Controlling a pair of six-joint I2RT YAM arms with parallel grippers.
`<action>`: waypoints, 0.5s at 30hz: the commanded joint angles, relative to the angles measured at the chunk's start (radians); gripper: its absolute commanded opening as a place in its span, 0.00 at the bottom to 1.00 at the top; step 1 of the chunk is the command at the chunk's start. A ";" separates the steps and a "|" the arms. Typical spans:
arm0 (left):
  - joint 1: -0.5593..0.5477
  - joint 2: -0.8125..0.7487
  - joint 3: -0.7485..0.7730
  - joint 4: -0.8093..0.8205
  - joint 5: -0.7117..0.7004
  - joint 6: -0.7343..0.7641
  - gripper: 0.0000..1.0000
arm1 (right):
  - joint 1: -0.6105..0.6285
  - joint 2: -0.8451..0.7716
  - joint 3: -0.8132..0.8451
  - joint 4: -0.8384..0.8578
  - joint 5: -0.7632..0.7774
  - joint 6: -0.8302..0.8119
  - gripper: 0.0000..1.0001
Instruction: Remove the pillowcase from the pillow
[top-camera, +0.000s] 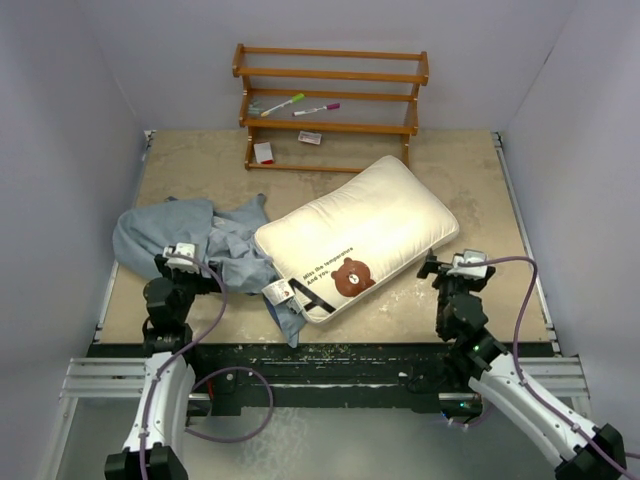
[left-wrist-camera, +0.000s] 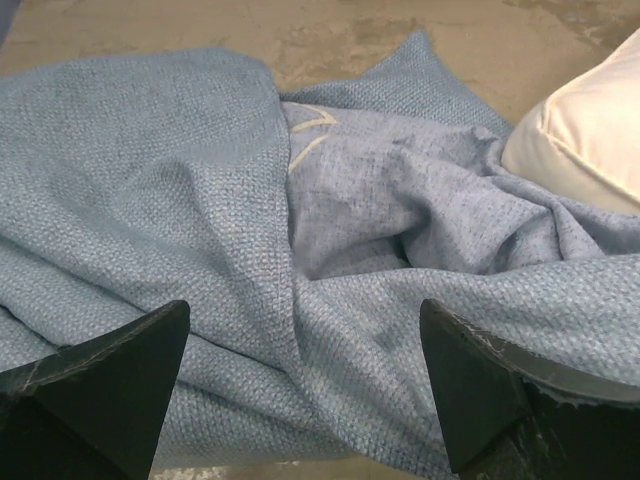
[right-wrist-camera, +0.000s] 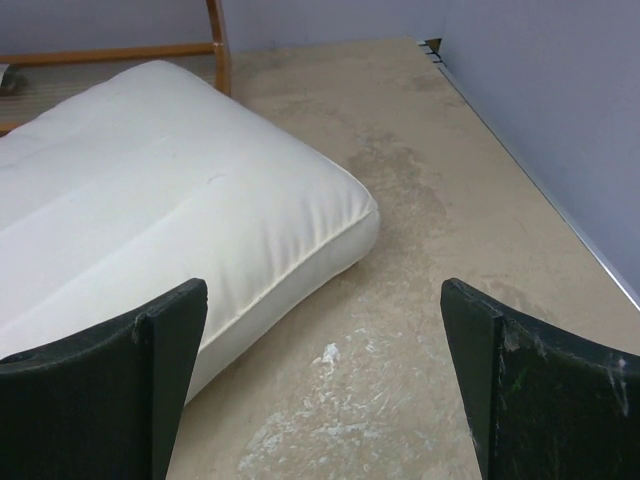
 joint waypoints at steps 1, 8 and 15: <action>-0.002 0.070 0.035 0.067 0.007 0.004 0.99 | -0.026 -0.028 0.003 -0.023 -0.107 -0.044 1.00; -0.002 0.039 0.028 0.054 0.011 0.005 0.99 | -0.026 -0.172 -0.023 -0.086 -0.043 -0.016 1.00; -0.002 0.042 0.028 0.056 0.010 0.004 0.99 | -0.026 -0.093 -0.053 0.012 0.000 -0.006 1.00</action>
